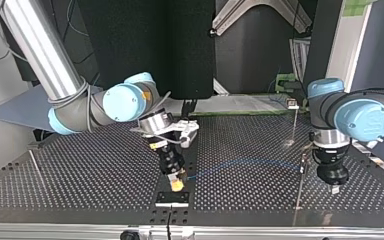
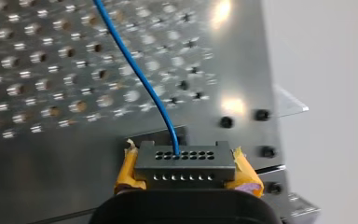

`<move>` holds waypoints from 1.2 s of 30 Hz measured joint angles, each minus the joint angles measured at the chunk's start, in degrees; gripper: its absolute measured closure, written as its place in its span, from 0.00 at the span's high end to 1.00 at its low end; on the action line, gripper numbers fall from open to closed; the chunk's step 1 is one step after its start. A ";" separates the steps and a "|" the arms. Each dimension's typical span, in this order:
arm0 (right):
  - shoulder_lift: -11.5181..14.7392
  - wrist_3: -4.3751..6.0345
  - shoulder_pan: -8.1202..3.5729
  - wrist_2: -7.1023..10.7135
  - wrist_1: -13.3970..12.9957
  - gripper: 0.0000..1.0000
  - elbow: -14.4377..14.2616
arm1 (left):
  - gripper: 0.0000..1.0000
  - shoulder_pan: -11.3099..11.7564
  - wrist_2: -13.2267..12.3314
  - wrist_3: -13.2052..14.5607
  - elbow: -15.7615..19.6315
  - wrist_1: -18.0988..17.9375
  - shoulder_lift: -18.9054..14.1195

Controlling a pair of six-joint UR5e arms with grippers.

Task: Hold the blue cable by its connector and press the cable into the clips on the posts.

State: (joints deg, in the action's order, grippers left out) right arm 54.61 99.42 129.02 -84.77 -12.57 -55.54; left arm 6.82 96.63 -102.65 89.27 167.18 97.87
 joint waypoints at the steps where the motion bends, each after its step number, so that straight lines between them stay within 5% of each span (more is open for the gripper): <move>1: 0.00 -0.03 -0.01 0.01 0.15 0.00 0.67 | 0.19 -0.06 0.06 -0.13 0.00 0.26 -0.10; 4: 0.00 -0.07 0.00 0.03 0.45 0.00 2.13 | 0.46 -0.06 -0.43 -0.41 0.01 0.73 -0.25; 6: -0.01 -0.08 0.02 0.03 0.58 0.00 2.57 | 0.46 0.01 -0.68 -0.60 0.02 1.18 -0.39; 7: -0.02 -0.08 0.03 0.03 0.63 0.00 2.72 | 0.94 0.07 -0.75 -0.64 0.02 1.52 -0.52; 8: -0.03 -0.09 0.03 0.03 0.66 0.00 2.80 | 1.00 0.10 -0.75 -0.67 0.03 1.80 -0.65; 18: -0.02 -0.18 0.05 0.03 1.05 0.00 2.92 | 1.00 -0.45 1.39 -2.52 0.54 6.26 -3.19; 31: 0.02 -0.27 0.19 0.04 2.19 0.00 2.92 | 1.00 -1.04 -5.21 -4.80 7.62 13.85 -10.37; 36: 0.02 -0.27 0.18 0.04 2.26 0.00 2.92 | 1.00 -1.34 -5.92 -4.88 9.68 15.94 -12.46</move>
State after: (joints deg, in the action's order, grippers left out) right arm 54.64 99.15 129.21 -84.73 -10.31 -52.62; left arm 5.49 90.71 -107.53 98.95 183.12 85.41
